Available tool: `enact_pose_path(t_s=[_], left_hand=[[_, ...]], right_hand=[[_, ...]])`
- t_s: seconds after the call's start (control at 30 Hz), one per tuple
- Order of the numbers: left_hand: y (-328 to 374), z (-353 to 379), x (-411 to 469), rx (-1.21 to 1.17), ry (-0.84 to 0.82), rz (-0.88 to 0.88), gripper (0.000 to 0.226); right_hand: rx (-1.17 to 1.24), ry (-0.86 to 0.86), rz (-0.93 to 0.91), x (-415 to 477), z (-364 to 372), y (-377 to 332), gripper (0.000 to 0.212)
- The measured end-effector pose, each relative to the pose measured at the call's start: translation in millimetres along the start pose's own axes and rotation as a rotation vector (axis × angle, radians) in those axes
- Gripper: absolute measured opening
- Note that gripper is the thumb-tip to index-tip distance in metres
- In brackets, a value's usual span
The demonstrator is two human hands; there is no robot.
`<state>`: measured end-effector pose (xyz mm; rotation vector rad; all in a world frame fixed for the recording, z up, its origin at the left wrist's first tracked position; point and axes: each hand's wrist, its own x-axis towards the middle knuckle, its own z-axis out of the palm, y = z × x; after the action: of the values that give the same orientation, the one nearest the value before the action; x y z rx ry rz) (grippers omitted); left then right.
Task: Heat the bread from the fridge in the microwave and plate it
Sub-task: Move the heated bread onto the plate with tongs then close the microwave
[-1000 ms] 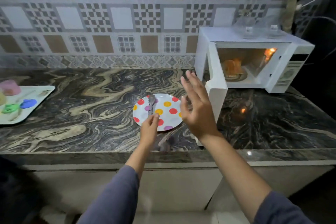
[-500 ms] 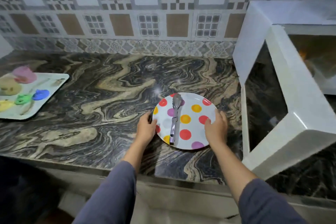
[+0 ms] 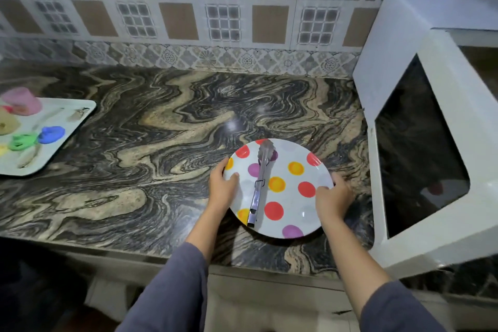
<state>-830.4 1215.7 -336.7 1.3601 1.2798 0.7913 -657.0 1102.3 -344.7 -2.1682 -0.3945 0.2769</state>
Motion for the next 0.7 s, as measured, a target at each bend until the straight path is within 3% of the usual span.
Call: enact_pose_path(t_s=[0.3, 0.7], left_hand=[[-17, -44, -40, -0.087, -0.118, 0.051, 0.044], [-47, -78, -129, -0.133, -0.367, 0.055, 0.05]], right_hand=[[0.274, -0.023, 0.101, -84, -28, 7, 0.04], [0.381, 0.2, 0.199, -215, -83, 61, 0.048]])
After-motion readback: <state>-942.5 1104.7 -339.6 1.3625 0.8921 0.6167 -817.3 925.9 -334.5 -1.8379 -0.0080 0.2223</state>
